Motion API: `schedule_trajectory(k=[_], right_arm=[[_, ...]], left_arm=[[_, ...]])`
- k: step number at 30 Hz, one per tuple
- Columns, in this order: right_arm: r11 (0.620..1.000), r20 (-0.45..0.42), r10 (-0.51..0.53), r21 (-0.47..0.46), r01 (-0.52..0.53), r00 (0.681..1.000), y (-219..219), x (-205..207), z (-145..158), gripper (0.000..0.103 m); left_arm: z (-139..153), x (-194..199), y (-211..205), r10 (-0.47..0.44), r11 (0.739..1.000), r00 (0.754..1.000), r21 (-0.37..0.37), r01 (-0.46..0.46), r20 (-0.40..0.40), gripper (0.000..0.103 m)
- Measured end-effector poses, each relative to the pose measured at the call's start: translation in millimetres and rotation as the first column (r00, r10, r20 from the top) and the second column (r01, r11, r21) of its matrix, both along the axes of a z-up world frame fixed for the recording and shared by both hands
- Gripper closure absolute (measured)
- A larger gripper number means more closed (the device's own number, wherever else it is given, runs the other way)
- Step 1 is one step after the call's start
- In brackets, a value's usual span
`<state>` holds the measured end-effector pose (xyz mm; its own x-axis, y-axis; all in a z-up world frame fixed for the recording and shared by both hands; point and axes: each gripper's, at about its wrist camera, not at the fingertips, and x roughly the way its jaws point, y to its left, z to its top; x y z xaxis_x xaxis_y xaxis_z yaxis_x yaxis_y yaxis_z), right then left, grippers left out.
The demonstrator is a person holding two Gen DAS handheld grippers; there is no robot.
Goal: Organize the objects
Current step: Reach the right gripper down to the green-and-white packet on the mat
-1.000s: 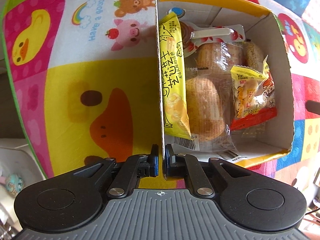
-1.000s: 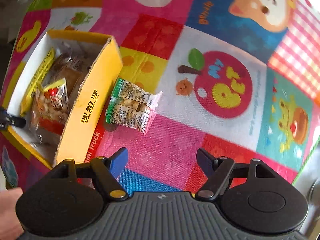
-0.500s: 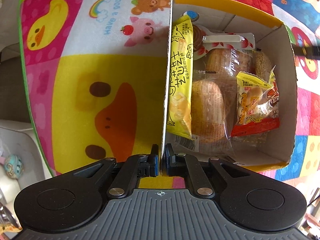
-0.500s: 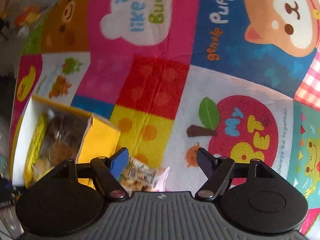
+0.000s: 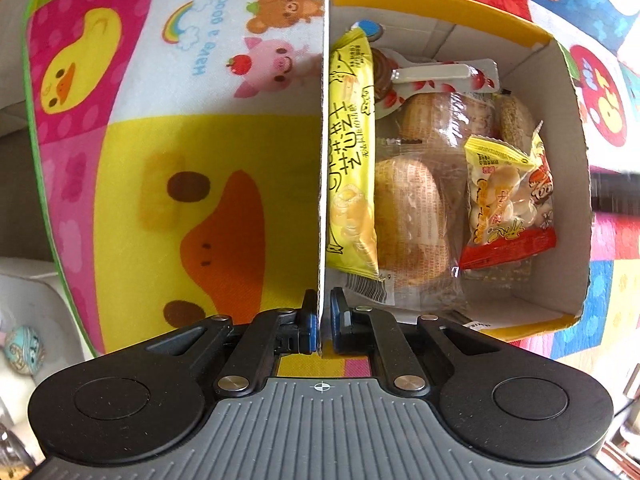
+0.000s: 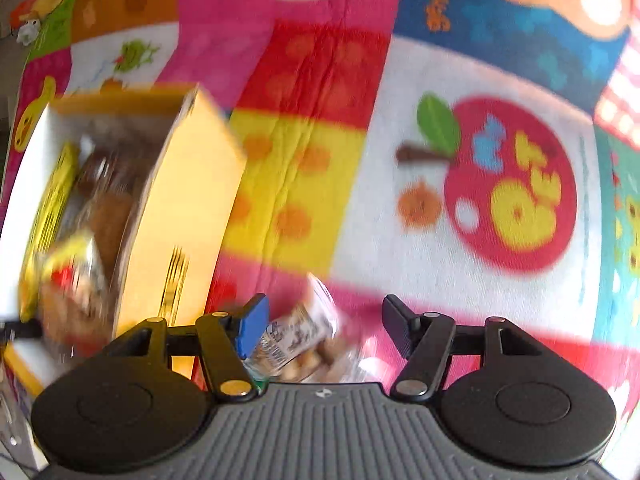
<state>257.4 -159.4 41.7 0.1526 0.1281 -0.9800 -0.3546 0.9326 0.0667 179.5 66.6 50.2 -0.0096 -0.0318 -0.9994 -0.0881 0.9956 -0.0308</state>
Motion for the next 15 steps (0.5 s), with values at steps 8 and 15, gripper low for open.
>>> schedule_trajectory(k=[8,15], right_arm=[[0.982,-0.045,-0.177,-0.067,0.174,0.983,-35.0,-90.7,6.7,0.039],[0.877,0.008,-0.478,-0.046,0.478,0.878,-95.9,-117.6,43.4,0.038]], left_arm=[[-10.6,10.4,2.6,-0.088,0.996,0.996,-0.029,0.088,0.003,0.094],[-19.1,14.6,1.4,-0.152,0.987,0.988,-0.043,0.153,0.017,0.094]])
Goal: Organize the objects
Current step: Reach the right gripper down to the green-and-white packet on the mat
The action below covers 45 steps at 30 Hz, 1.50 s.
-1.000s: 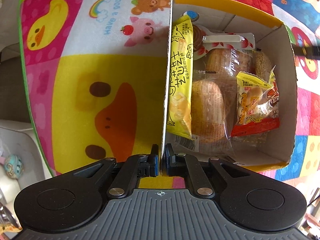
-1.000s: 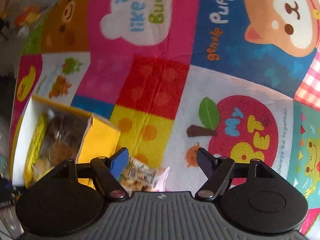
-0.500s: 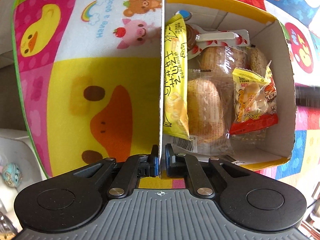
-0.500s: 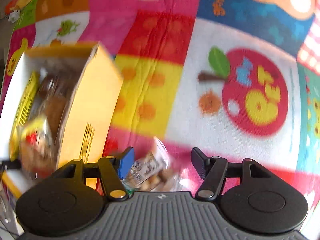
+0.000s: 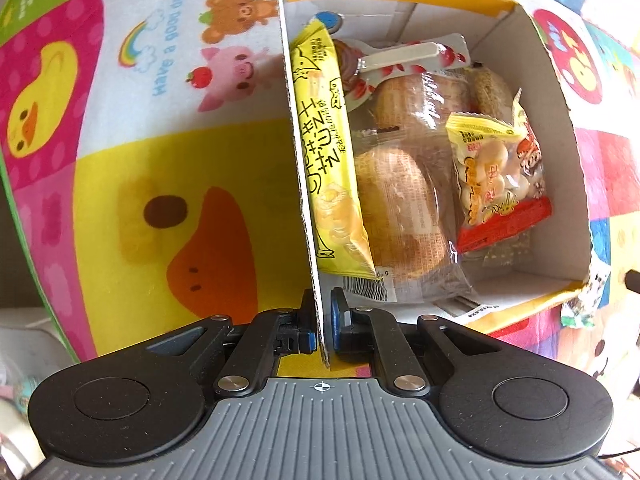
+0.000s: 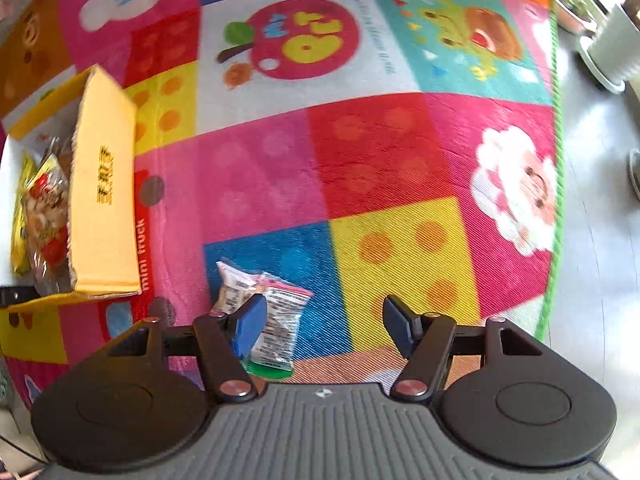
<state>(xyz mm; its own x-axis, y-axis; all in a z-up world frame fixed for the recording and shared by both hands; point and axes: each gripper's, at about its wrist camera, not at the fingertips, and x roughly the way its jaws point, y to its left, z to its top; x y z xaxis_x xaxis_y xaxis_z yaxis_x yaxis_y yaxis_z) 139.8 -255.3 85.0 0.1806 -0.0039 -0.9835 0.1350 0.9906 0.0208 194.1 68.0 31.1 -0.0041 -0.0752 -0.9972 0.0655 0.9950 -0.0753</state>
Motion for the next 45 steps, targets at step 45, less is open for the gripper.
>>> schedule_trajectory(k=[45], right_arm=[[0.993,-0.010,-0.067,0.098,0.068,0.998,42.2,-8.3,-30.4,0.027]], left_arm=[[20.1,-21.2,8.5,0.092,0.991,0.981,-0.116,-0.073,0.169,0.092]])
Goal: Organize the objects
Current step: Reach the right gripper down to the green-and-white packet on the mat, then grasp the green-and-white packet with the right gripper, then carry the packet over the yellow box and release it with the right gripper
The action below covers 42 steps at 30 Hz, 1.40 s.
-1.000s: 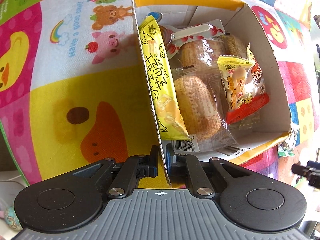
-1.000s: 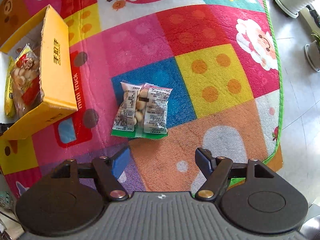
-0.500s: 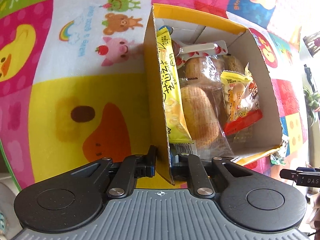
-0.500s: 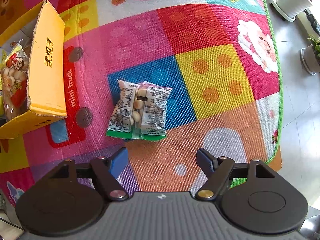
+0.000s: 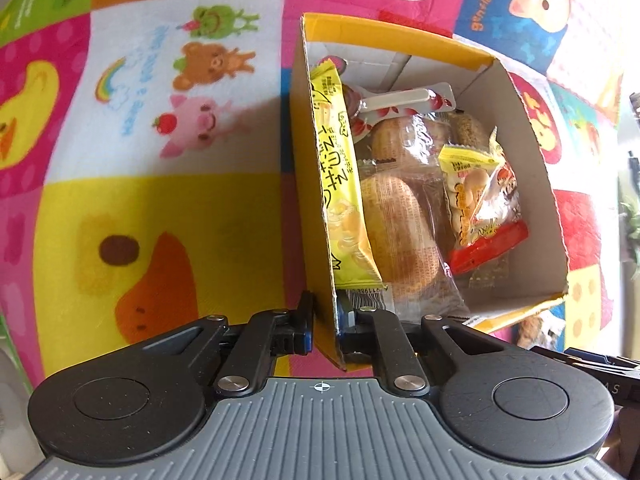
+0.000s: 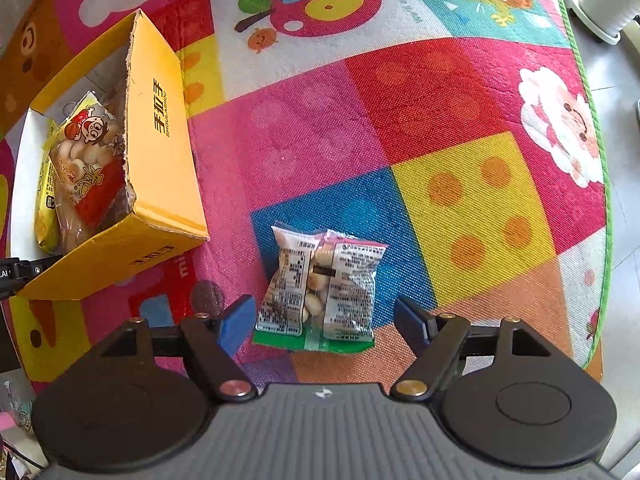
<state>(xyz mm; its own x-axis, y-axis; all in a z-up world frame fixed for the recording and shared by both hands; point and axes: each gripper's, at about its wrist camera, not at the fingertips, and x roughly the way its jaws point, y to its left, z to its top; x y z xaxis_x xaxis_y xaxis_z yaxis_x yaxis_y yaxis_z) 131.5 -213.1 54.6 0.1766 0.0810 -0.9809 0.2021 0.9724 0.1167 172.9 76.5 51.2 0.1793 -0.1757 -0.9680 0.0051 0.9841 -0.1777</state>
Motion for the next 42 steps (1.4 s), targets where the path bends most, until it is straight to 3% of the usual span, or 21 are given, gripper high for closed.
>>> schedule_trajectory(k=[5,9,12,21,25,29,33,38,42], right_arm=[[1.000,-0.051,0.010,0.009,-0.010,0.999,4.9,18.0,-18.5,0.027],[0.994,-0.057,0.102,-0.034,-0.104,0.993,17.4,21.1,-21.1,0.026],[0.986,-0.057,0.151,-0.056,-0.154,0.987,20.8,20.5,-19.4,0.035],[0.992,-0.032,0.116,-0.054,-0.118,0.993,2.9,6.4,5.3,0.038],[0.992,-0.059,0.123,0.011,-0.122,0.991,-2.7,-11.2,30.6,0.038],[0.978,-0.048,0.205,0.037,-0.204,0.978,10.2,-39.5,66.4,0.038],[0.953,0.003,0.304,-0.004,-0.304,0.953,32.1,-60.6,111.7,0.038],[0.946,0.079,0.324,-0.022,-0.323,0.943,46.3,-60.0,162.3,0.038],[0.925,0.147,0.380,-0.045,-0.378,0.913,68.4,-58.1,199.4,0.038]], left_arm=[[10.0,-12.4,4.1,0.018,1.000,1.000,-0.024,-0.018,0.016,0.093],[17.1,-13.9,6.5,0.017,1.000,1.000,-0.013,-0.016,0.007,0.094],[19.0,-14.1,3.0,0.005,1.000,1.000,0.013,-0.005,0.000,0.095],[21.2,-14.9,1.3,-0.016,0.999,1.000,0.038,0.017,-0.009,0.095],[21.7,-16.4,-1.5,-0.048,0.998,0.999,0.049,0.049,-0.024,0.095],[20.7,-16.5,3.3,-0.039,0.999,0.999,0.022,0.039,-0.028,0.095],[20.0,-19.8,6.2,-0.057,0.998,0.998,0.009,0.057,-0.011,0.094],[19.1,-19.0,10.4,-0.040,0.999,0.999,-0.021,0.040,-0.007,0.093],[18.8,-19.0,13.0,-0.040,0.999,0.999,-0.026,0.040,-0.011,0.093]])
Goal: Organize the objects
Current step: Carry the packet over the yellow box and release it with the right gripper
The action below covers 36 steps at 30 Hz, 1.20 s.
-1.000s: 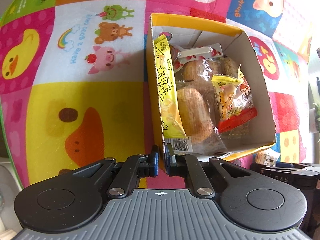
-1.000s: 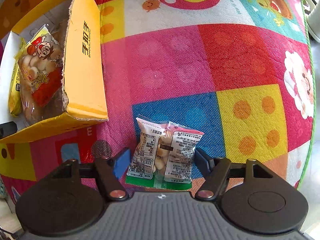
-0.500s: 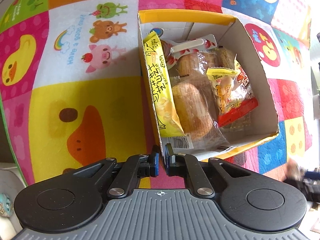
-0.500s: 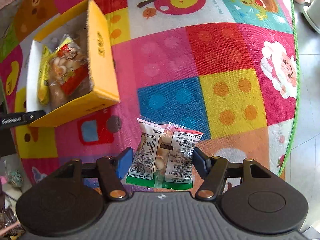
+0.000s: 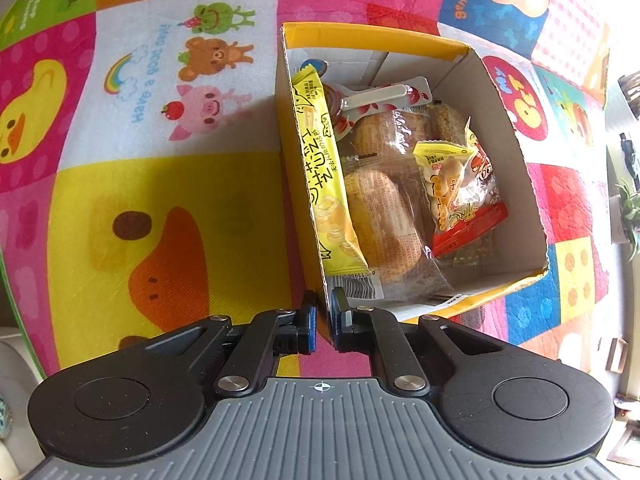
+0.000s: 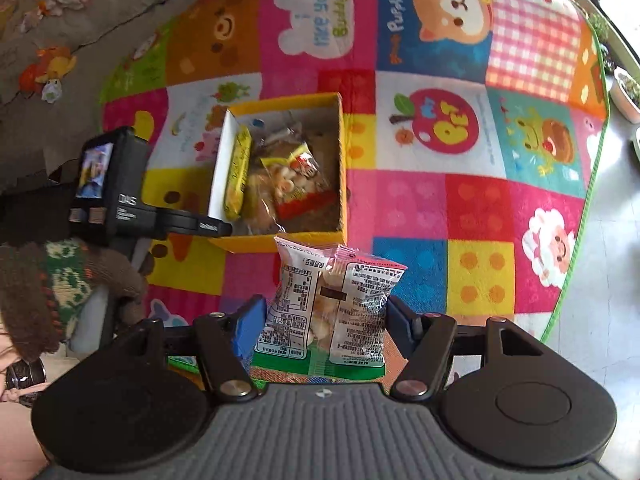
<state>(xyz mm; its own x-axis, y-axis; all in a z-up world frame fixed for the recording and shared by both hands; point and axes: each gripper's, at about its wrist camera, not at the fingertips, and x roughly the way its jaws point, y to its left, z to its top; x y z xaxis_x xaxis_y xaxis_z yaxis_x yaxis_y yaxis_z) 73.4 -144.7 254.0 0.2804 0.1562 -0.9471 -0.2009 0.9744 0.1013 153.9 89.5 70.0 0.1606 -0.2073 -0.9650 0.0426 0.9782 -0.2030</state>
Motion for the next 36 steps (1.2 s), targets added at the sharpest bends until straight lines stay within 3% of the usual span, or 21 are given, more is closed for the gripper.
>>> schedule_trajectory(k=[6,14,27,31,36], right_arm=[[0.996,0.066,0.093,-0.006,-0.092,0.994,35.8,4.1,27.9,0.038],[0.979,0.072,0.199,-0.050,-0.195,0.977,64.7,23.7,26.4,0.038],[0.975,-0.019,0.219,-0.021,-0.219,0.976,80.4,102.3,-14.7,0.038],[0.974,0.023,0.226,-0.029,-0.225,0.974,88.7,125.6,-20.7,0.038],[0.973,0.053,0.232,-0.009,-0.232,0.971,86.2,144.8,-28.2,0.030]], left_arm=[[-1.4,1.1,9.5,0.028,0.999,0.999,-0.031,-0.028,-0.021,0.093],[-2.0,0.6,15.7,0.070,0.995,0.997,-0.065,-0.071,-0.028,0.093],[-5.0,1.8,27.2,0.143,0.983,0.988,-0.107,-0.149,-0.058,0.092],[-5.4,1.2,27.0,0.165,0.980,0.984,-0.106,-0.171,-0.062,0.092],[-5.0,1.9,26.0,0.187,0.976,0.980,-0.095,-0.194,-0.072,0.092]])
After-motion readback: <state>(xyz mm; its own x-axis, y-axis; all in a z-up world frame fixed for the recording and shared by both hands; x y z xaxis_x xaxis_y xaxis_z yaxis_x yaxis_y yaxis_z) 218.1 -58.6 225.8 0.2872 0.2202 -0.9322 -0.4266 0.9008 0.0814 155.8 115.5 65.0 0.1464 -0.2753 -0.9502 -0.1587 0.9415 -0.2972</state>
